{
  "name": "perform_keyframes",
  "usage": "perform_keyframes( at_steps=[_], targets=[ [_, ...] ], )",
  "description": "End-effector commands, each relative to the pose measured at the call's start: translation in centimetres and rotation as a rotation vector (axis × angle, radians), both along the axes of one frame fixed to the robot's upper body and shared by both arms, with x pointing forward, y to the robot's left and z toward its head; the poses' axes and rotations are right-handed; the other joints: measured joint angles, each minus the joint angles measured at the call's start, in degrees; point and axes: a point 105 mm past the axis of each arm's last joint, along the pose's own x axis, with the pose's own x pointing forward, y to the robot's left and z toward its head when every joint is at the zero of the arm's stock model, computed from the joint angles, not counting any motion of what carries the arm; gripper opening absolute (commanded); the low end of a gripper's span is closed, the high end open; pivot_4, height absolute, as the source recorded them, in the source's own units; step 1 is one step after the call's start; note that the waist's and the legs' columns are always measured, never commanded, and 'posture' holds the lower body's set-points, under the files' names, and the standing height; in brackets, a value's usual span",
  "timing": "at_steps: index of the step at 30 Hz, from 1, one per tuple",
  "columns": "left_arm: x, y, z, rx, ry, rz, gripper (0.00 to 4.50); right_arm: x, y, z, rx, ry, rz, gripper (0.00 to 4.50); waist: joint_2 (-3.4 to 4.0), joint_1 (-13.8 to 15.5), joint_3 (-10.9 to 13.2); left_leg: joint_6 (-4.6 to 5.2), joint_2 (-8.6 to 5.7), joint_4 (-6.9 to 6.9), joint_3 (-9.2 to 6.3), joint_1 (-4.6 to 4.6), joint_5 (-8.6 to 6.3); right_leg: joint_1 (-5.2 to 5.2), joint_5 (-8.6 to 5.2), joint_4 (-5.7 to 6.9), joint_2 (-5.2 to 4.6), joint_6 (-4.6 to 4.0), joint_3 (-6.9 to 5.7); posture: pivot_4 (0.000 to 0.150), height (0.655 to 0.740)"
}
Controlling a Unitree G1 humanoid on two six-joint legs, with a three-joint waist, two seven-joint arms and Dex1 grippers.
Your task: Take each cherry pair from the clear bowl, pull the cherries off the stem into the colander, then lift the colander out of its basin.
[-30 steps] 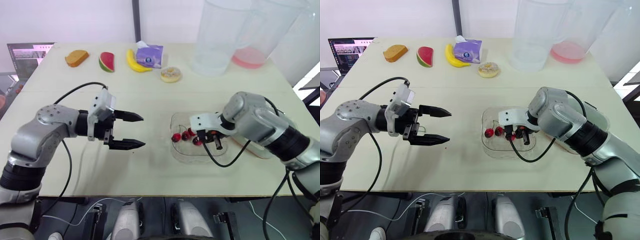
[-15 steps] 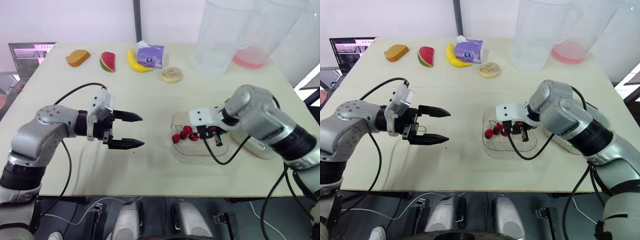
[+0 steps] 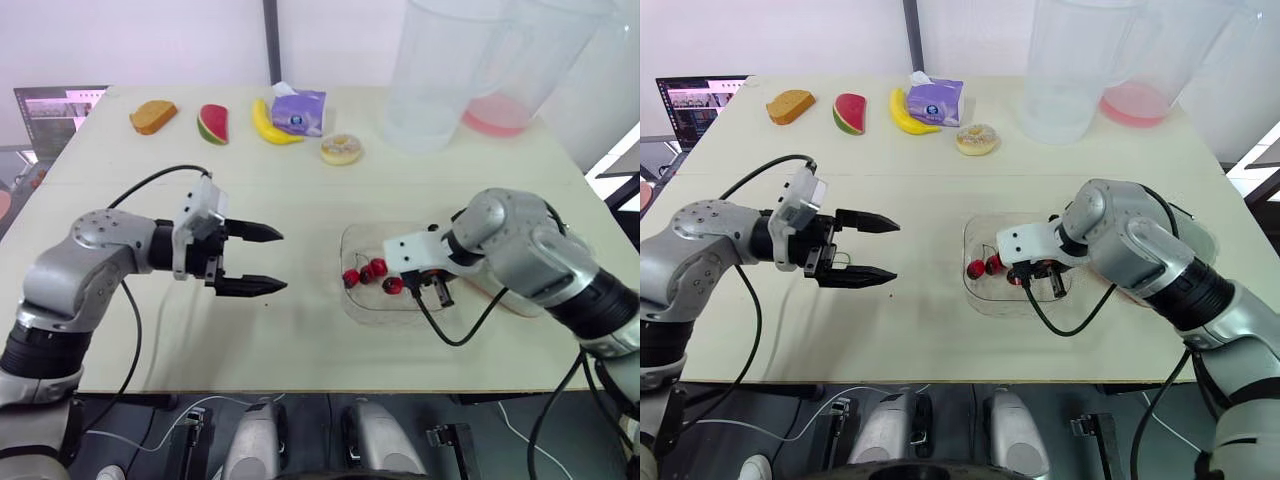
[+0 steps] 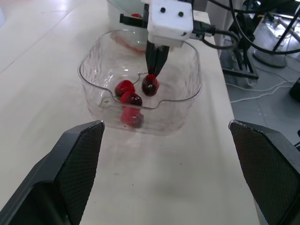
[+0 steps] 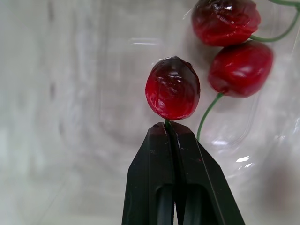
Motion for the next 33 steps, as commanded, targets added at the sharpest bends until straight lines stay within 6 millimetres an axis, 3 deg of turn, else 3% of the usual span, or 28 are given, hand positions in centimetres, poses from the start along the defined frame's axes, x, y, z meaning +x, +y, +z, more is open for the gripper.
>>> perform_keyframes(
  at_steps=[1, 6, 13, 24, 33],
  targets=[
    [0.0, -0.2, 0.9, -0.001, -0.039, -0.002, 4.50, 0.6, 0.0, 0.4, -0.005, -0.036, 0.004, 0.99, 0.00, 0.0, 0.0, 0.00, 0.00, 0.00, 0.00, 0.00, 0.00, 0.00, 0.00, 0.00, 0.00, 0.00, 0.00, 0.150, 0.7400],
    [0.0, -0.4, 1.2, -0.002, -0.041, 0.005, 4.50, 0.7, 0.7, 0.7, 0.035, -0.028, -0.001, 3.39, 0.00, 0.1, 0.0, 0.00, 0.00, 0.02, 0.00, 0.00, 0.00, 0.00, 0.00, 0.03, 0.00, 0.00, 0.00, 0.150, 0.7400],
    [0.2, -0.9, 1.5, -0.003, -0.042, 0.011, 4.50, 0.6, 2.0, 1.0, 0.109, 0.006, -0.018, 3.39, 0.00, 0.1, 0.0, -0.01, 0.00, 0.02, -0.01, 0.00, 0.01, -0.01, 0.00, 0.05, 0.00, 0.00, 0.00, 0.150, 0.7400],
    [0.4, -1.4, 2.0, -0.004, -0.041, 0.017, 4.50, 0.3, 2.0, 0.4, 0.121, 0.041, -0.046, 3.39, 0.00, 0.1, 0.0, -0.02, -0.01, 0.02, -0.01, 0.00, 0.01, -0.01, 0.00, 0.07, 0.00, 0.00, 0.00, 0.150, 0.7400],
    [0.4, -1.6, 2.2, -0.004, -0.043, 0.014, 4.50, 0.1, 1.5, 3.1, 0.145, 0.010, -0.037, 3.39, 0.00, 0.1, 0.0, -0.02, -0.01, 0.02, -0.01, 0.00, 0.01, -0.02, 0.00, 0.08, 0.00, 0.00, 0.00, 0.150, 0.7400]
  ],
)
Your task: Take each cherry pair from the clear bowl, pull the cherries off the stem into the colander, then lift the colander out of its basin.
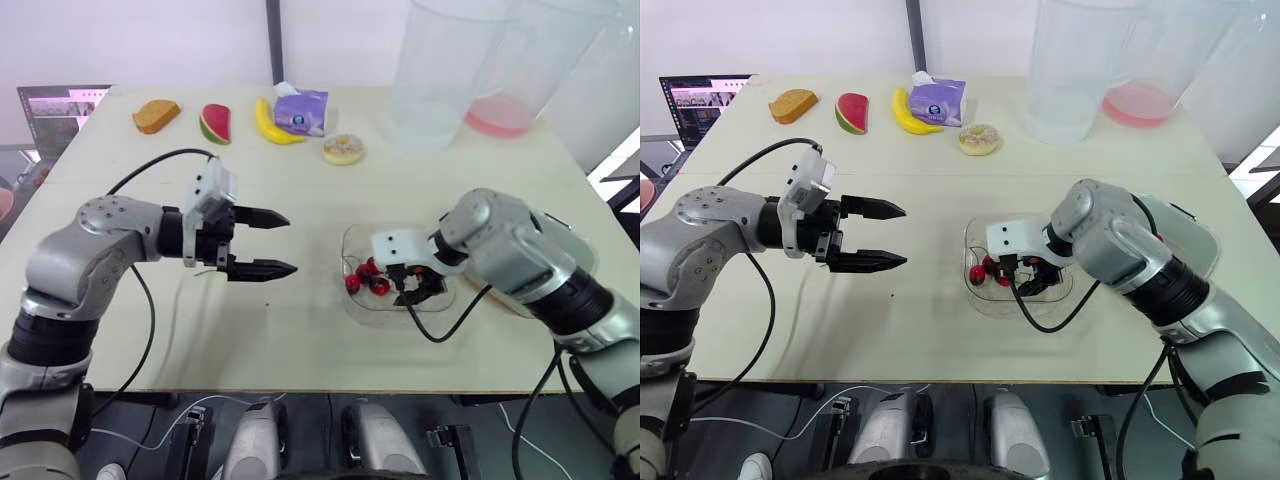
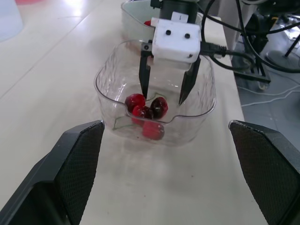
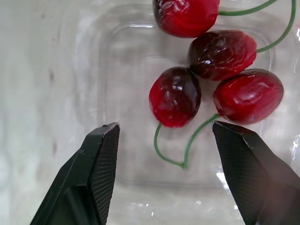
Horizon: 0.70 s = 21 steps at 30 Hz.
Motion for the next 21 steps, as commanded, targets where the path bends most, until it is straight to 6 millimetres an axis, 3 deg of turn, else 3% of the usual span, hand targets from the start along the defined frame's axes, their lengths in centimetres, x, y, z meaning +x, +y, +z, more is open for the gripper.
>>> perform_keyframes(
  at_steps=[1, 5, 11, 21],
  targets=[
    [-0.4, -0.6, 0.9, -0.008, -0.039, -0.030, 4.50, 0.2, 0.3, 2.8, 0.037, -0.071, 0.021, 3.39, 0.00, 0.0, 0.0, 0.00, 0.00, 0.00, 0.00, 0.00, 0.00, 0.00, 0.00, 0.00, 0.00, 0.00, 0.00, 0.150, 0.7400],
    [-0.3, -0.6, 0.8, -0.009, -0.040, -0.028, 4.50, 0.2, 0.8, 3.5, 0.064, -0.082, 0.024, 3.39, 0.00, 0.0, 0.0, 0.00, 0.00, 0.00, -0.01, 0.01, 0.00, 0.00, 0.00, 0.01, 0.00, 0.00, 0.00, 0.150, 0.7400],
    [-0.2, -0.5, 0.9, -0.009, -0.043, -0.027, 4.50, -0.8, 2.3, 2.2, 0.086, -0.040, 0.051, 3.39, 0.00, -0.1, 0.0, 0.00, 0.01, 0.00, -0.01, 0.01, 0.00, -0.01, 0.00, 0.03, 0.00, 0.00, 0.00, 0.150, 0.7400],
    [-0.3, -0.4, 0.8, -0.007, -0.044, -0.022, 4.50, -0.7, 2.1, 0.9, 0.071, -0.025, 0.022, 3.39, 0.00, 0.0, 0.0, 0.00, 0.00, 0.01, -0.01, 0.01, 0.00, 0.00, 0.00, 0.03, 0.00, 0.00, 0.00, 0.150, 0.7400]
  ],
)
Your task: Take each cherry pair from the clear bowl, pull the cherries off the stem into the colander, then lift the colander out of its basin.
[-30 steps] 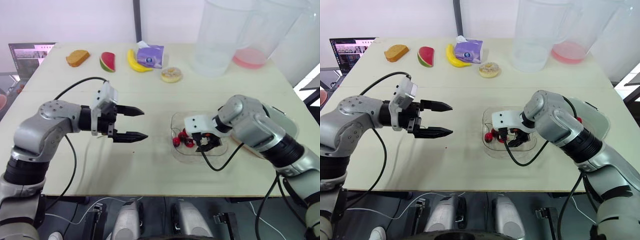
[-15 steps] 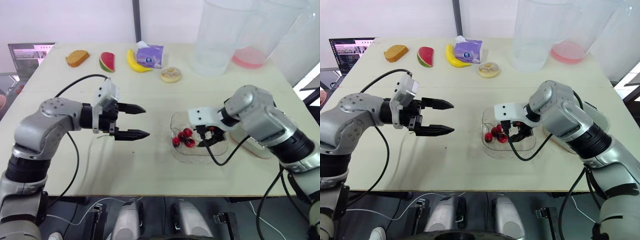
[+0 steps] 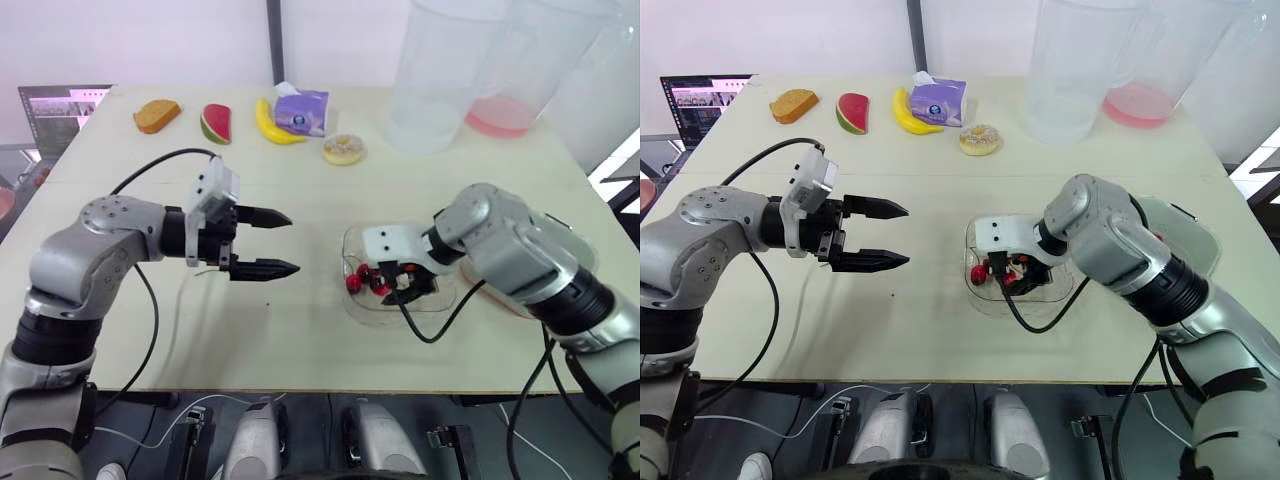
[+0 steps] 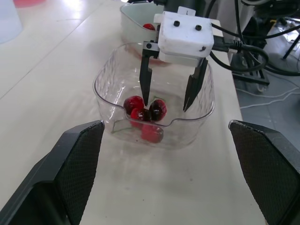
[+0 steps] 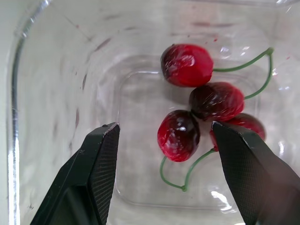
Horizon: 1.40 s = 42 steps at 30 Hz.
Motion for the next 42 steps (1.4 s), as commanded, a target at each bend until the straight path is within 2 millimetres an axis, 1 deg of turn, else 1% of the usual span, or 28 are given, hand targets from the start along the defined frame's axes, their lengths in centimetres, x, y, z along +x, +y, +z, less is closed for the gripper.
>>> perform_keyframes(
  at_steps=[1, 4, 7, 10, 12, 14, 15, 17, 19, 21, 25, 28, 32, 34, 38, 42],
  targets=[
    [-0.3, -0.1, 0.7, 0.004, -0.041, -0.013, 4.50, 0.0, 0.2, 0.6, 0.016, -0.023, 0.007, 3.39, 0.00, 0.0, 0.0, 0.00, 0.00, 0.00, 0.00, 0.00, 0.00, 0.00, 0.00, 0.00, 0.00, 0.00, 0.00, 0.150, 0.7400],
    [-0.3, 0.0, 0.7, 0.004, -0.040, -0.012, 4.50, 0.1, 0.4, 1.5, 0.045, -0.035, 0.007, 3.39, 0.00, 0.0, 0.0, 0.00, 0.00, 0.00, 0.00, 0.00, 0.00, 0.00, 0.00, 0.00, 0.00, 0.00, 0.00, 0.150, 0.7400],
    [-0.3, 0.0, 0.7, 0.002, -0.040, -0.012, 4.50, 0.2, 0.2, 3.1, 0.095, -0.049, -0.005, 3.39, 0.00, 0.0, 0.0, 0.00, 0.01, 0.00, 0.00, 0.00, 0.00, 0.00, 0.00, 0.00, 0.00, 0.00, 0.00, 0.150, 0.7400],
    [-0.3, 0.0, 0.6, 0.002, -0.040, -0.010, 4.50, 0.5, -0.1, 4.8, 0.184, -0.063, -0.062, 3.39, 0.00, 0.0, 0.0, 0.00, 0.00, 0.00, 0.00, 0.00, 0.00, 0.00, 0.00, 0.00, -0.01, 0.00, 0.00, 0.150, 0.7400],
    [-0.3, 0.1, 0.5, 0.001, -0.039, -0.007, 4.50, 0.7, -0.6, 5.9, 0.241, -0.084, -0.117, 3.39, 0.00, 0.1, 0.0, 0.00, 0.00, 0.00, 0.00, 0.00, 0.00, 0.00, 0.00, 0.00, -0.01, 0.00, 0.00, 0.150, 0.7400],
    [-0.3, 0.2, 0.4, -0.001, -0.035, -0.003, 4.50, 0.6, -1.5, 7.0, 0.302, -0.107, -0.204, 3.39, 0.00, 0.2, 0.0, 0.00, 0.00, 0.00, 0.00, 0.00, 0.00, 0.01, 0.00, 0.00, -0.03, 0.00, 0.00, 0.150, 0.7400],
    [-0.4, 0.2, 0.3, 0.000, -0.033, -0.001, 4.50, 0.4, -2.0, 7.2, 0.314, -0.113, -0.235, 3.39, 0.00, 0.2, 0.0, 0.00, -0.01, 0.00, 0.00, 0.00, 0.00, 0.01, 0.00, 0.00, -0.05, 0.00, 0.00, 0.150, 0.7400],
    [-0.4, 0.2, 0.2, -0.003, -0.028, 0.000, 4.50, -0.5, -2.7, 6.9, 0.310, -0.107, -0.262, 3.39, 0.00, 0.3, 0.0, 0.01, -0.01, 0.00, -0.01, -0.01, -0.01, 0.01, 0.00, -0.01, -0.07, 0.00, 0.00, 0.150, 0.7400],
    [-0.4, 0.2, 0.1, -0.004, -0.026, 0.001, 4.50, -1.4, -3.0, 6.2, 0.299, -0.083, -0.282, 3.39, -0.01, 0.1, 0.0, 0.02, -0.01, 0.00, -0.03, -0.01, -0.01, 0.02, 0.00, -0.02, -0.08, 0.00, 0.02, 0.150, 0.7400],
    [-0.3, 0.2, 0.0, -0.005, -0.025, 0.002, 4.50, -1.8, -3.0, 5.4, 0.293, -0.063, -0.305, 3.39, 0.00, -0.1, 0.0, 0.00, 0.00, 0.00, -0.03, 0.00, 0.00, 0.03, 0.00, -0.01, -0.07, 0.00, 0.04, 0.150, 0.7400],
    [-0.3, 0.2, -0.1, -0.007, -0.025, 0.000, 4.50, -0.2, -2.4, 4.3, 0.300, -0.086, -0.367, 3.39, -0.01, -0.5, 0.0, -0.03, 0.02, -0.01, -0.02, 0.03, 0.02, 0.01, 0.00, 0.03, 0.01, 0.00, 0.08, 0.150, 0.7400],
    [-0.2, 0.1, 0.0, -0.009, -0.027, -0.001, 4.50, 0.9, -1.9, 3.4, 0.302, -0.088, -0.393, 3.39, 0.00, -0.2, 0.0, -0.04, 0.02, -0.01, -0.02, 0.03, 0.02, 0.00, 0.00, 0.03, 0.02, -0.01, 0.08, 0.150, 0.7400],
    [-0.2, 0.2, 0.0, -0.009, -0.030, 0.001, 4.50, 2.1, -2.0, 2.7, 0.288, -0.087, -0.419, 3.39, -0.01, 0.2, 0.0, -0.02, -0.03, -0.01, 0.00, 0.00, 0.01, 0.00, -0.01, 0.02, -0.03, -0.01, 0.07, 0.150, 0.7400],
    [-0.2, 0.3, 0.0, -0.009, -0.032, 0.003, 4.50, 2.3, -2.0, 2.5, 0.277, -0.084, -0.418, 3.39, -0.01, 0.1, 0.0, -0.01, -0.03, 0.00, 0.02, 0.00, 0.01, 0.00, 0.00, 0.01, -0.04, 0.00, 0.07, 0.150, 0.7400],
    [-0.2, 0.4, 0.0, -0.009, -0.032, 0.007, 4.50, 1.7, -1.5, 2.3, 0.271, -0.057, -0.382, 3.39, -0.01, 0.0, 0.0, -0.01, 0.00, -0.01, 0.00, 0.00, 0.01, -0.02, -0.01, 0.02, 0.01, -0.01, 0.06, 0.150, 0.7400],
    [-0.2, 0.5, -0.1, -0.007, -0.032, 0.012, 4.50, 0.0, -1.0, 2.4, 0.247, -0.031, -0.288, 3.39, -0.01, 0.0, 0.0, -0.01, 0.01, -0.01, 0.00, 0.00, 0.01, -0.02, -0.01, 0.02, 0.01, -0.01, 0.06, 0.150, 0.7400]
  ],
)
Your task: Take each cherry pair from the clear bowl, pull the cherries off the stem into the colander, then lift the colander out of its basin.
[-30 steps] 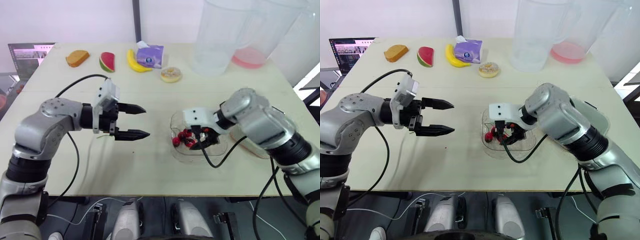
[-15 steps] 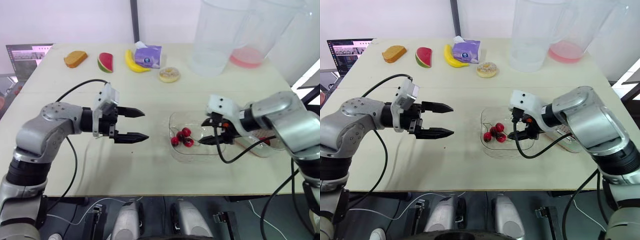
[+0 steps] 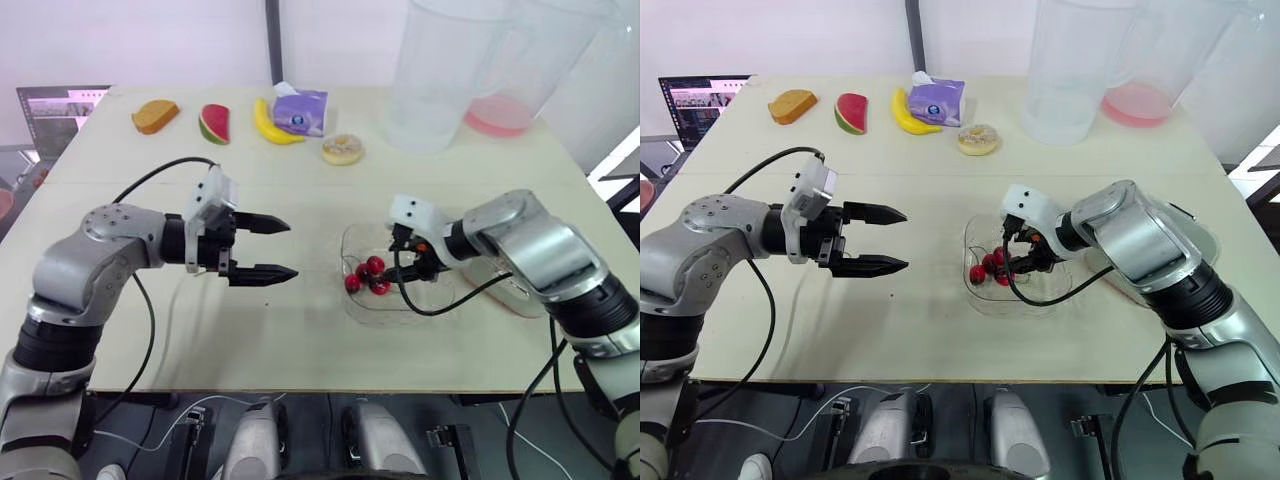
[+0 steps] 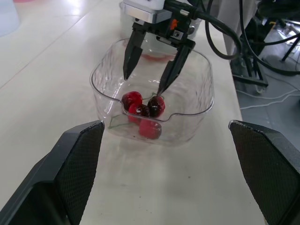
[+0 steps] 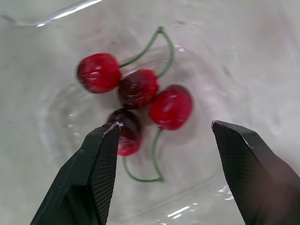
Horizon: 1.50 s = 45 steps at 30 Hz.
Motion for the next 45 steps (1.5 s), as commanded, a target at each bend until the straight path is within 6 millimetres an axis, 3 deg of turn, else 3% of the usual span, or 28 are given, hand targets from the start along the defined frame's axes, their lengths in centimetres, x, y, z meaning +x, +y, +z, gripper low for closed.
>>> perform_keyframes(
  at_steps=[1, 19, 23, 24, 27, 28, 34, 45],
  targets=[
    [-0.1, 0.2, 0.7, 0.002, -0.047, 0.004, 4.50, -1.5, 0.7, 1.2, -0.019, -0.027, 0.110, 3.39, 0.00, 0.0, 0.0, 0.00, 0.00, 0.00, 0.00, 0.00, 0.00, 0.00, 0.00, 0.00, 0.00, 0.00, 0.00, 0.150, 0.7400],
    [0.0, 0.3, 0.7, -0.002, -0.049, 0.008, 4.50, -1.1, 1.2, -1.4, -0.092, -0.017, 0.151, 3.39, 0.00, 0.0, 0.0, 0.00, 0.00, 0.00, 0.00, 0.00, 0.00, 0.00, 0.00, 0.00, -0.01, 0.00, 0.00, 0.150, 0.7400],
    [0.1, 0.3, 0.7, -0.002, -0.051, 0.010, 4.50, -1.2, 1.3, -2.1, -0.106, -0.013, 0.154, 2.12, 0.00, 0.0, 0.0, 0.00, 0.00, 0.00, 0.00, 0.00, 0.00, 0.00, 0.00, 0.00, -0.01, 0.00, 0.00, 0.150, 0.7400],
    [0.1, 0.3, 0.7, -0.002, -0.052, 0.010, 4.50, -1.2, 1.3, -2.2, -0.109, -0.012, 0.155, 1.45, 0.00, 0.0, 0.0, 0.00, 0.00, 0.00, 0.00, 0.00, 0.00, 0.00, 0.00, 0.00, -0.01, 0.00, 0.00, 0.150, 0.7400],
    [0.0, 0.2, 0.8, -0.003, -0.051, 0.008, 4.50, -1.2, 1.3, -2.3, -0.113, -0.016, 0.159, 0.18, 0.00, 0.0, 0.0, 0.00, 0.00, 0.00, 0.00, 0.00, 0.00, 0.00, 0.00, 0.00, -0.01, 0.00, 0.00, 0.150, 0.7400],
    [0.0, 0.2, 0.8, -0.003, -0.051, 0.008, 4.50, -1.2, 1.4, -2.3, -0.115, -0.018, 0.161, 0.04, 0.00, 0.0, 0.0, 0.00, 0.00, 0.00, 0.00, 0.00, 0.00, 0.00, 0.00, 0.00, -0.01, 0.00, 0.00, 0.150, 0.7400],
    [-0.1, 0.2, 0.8, -0.004, -0.050, 0.005, 4.50, -1.2, 1.6, -1.0, -0.096, -0.049, 0.178, 0.04, 0.00, 0.0, 0.0, 0.00, 0.00, 0.00, -0.01, 0.00, 0.00, 0.00, 0.00, 0.00, -0.01, 0.00, 0.00, 0.150, 0.7400],
    [-0.1, 0.0, 0.9, -0.013, -0.044, 0.005, 4.50, -1.2, -0.2, 4.9, -0.228, -0.359, 0.305, 0.04, 0.00, 0.0, 0.0, 0.00, 0.00, 0.00, -0.02, 0.01, 0.00, 0.01, 0.00, -0.02, -0.02, 0.00, -0.01, 0.150, 0.7400]
  ],
)
